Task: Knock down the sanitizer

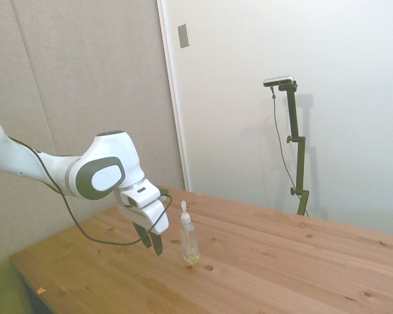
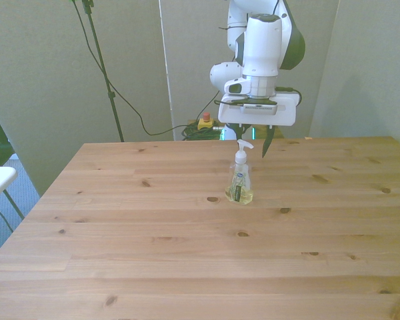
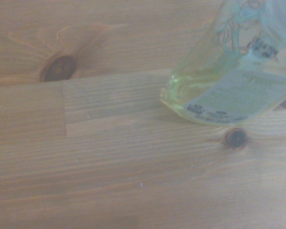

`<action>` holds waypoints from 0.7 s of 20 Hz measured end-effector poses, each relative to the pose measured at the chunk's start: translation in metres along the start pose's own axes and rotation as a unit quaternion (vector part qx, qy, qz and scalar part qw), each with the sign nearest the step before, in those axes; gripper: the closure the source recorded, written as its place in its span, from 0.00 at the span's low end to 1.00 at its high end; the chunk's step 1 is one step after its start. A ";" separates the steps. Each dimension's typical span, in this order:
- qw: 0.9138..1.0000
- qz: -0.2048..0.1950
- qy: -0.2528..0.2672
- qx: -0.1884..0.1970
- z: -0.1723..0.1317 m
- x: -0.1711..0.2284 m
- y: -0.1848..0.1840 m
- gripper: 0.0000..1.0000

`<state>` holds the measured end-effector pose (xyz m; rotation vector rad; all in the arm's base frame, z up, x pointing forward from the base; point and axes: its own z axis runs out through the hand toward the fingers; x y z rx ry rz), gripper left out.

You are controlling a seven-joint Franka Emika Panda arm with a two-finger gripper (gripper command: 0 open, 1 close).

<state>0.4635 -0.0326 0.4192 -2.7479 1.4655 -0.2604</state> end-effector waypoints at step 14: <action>0.999 0.034 -0.001 -0.005 0.015 0.041 -0.021 1.00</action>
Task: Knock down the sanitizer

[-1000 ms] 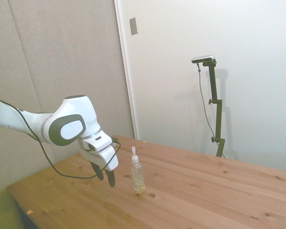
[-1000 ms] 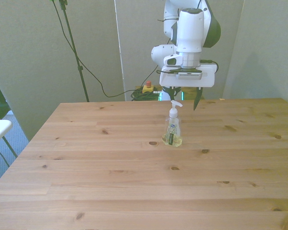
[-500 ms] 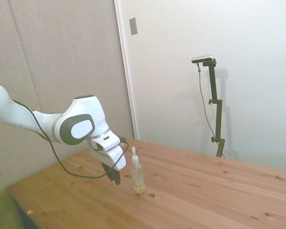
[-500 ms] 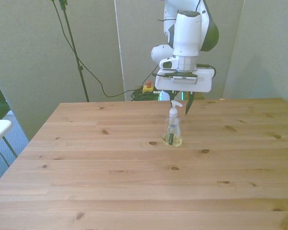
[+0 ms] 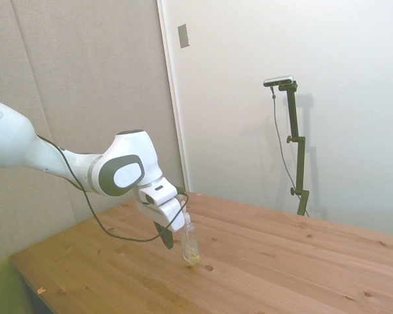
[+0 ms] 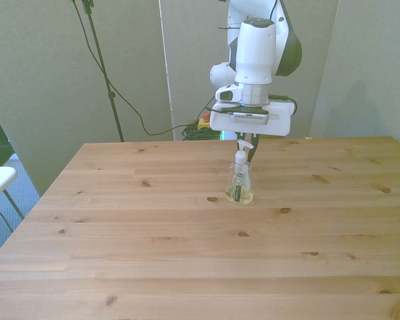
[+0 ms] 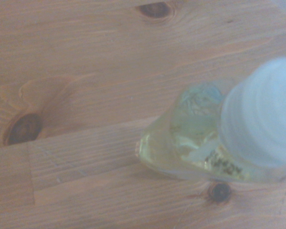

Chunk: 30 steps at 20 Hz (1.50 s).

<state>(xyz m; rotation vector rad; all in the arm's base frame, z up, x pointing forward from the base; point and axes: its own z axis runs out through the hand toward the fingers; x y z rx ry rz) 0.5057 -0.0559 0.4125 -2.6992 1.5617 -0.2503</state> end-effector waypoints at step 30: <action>0.995 0.090 0.011 0.030 -0.005 0.111 -0.045 1.00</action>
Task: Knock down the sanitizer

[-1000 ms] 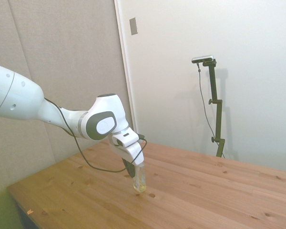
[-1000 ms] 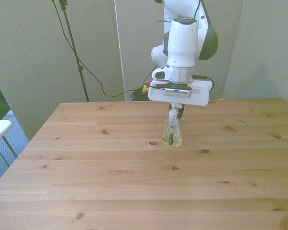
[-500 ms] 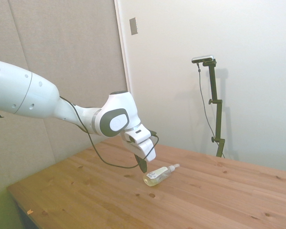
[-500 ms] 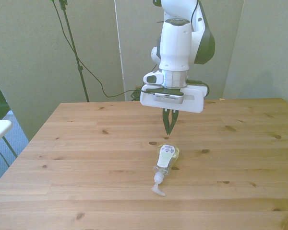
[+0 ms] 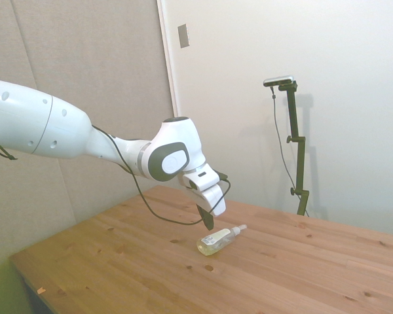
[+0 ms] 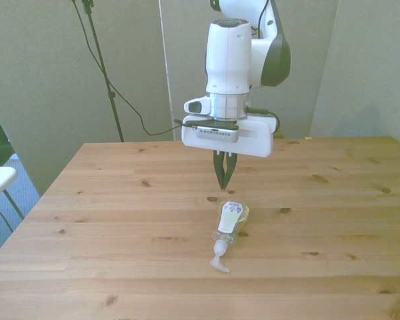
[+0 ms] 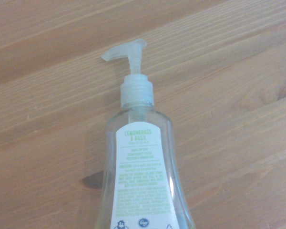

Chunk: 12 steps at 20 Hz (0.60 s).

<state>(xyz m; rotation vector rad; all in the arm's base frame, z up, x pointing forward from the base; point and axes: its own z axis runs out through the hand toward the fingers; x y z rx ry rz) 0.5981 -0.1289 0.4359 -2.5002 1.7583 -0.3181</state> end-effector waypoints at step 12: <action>1.000 -0.023 -0.014 0.000 -0.006 -0.020 0.010 1.00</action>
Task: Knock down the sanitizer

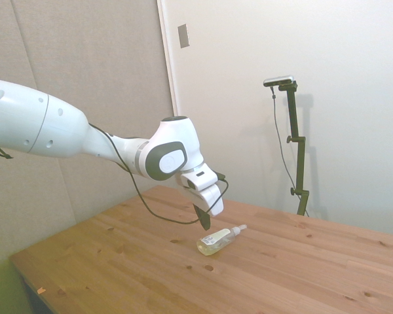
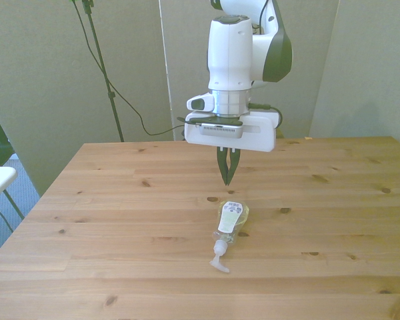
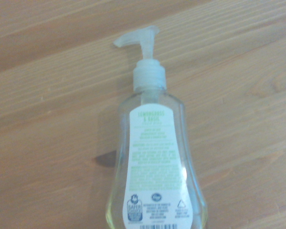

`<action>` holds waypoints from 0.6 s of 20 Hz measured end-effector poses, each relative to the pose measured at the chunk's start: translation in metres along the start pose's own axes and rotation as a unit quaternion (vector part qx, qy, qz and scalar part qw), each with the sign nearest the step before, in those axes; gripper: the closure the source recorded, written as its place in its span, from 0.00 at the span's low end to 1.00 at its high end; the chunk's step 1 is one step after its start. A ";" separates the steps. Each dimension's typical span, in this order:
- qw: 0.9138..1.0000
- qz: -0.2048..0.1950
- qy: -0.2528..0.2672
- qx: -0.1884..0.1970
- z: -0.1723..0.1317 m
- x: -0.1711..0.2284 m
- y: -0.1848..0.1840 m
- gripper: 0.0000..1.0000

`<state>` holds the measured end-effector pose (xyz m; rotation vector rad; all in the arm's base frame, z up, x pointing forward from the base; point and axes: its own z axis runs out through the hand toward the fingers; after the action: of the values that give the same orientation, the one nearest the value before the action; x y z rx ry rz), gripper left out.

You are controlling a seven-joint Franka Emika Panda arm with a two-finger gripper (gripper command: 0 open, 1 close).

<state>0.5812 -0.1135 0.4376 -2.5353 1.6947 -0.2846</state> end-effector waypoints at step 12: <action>0.999 -0.044 -0.012 -0.003 0.003 -0.074 0.038 0.00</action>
<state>0.5195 -0.0605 0.4199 -2.6101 1.5810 -0.2540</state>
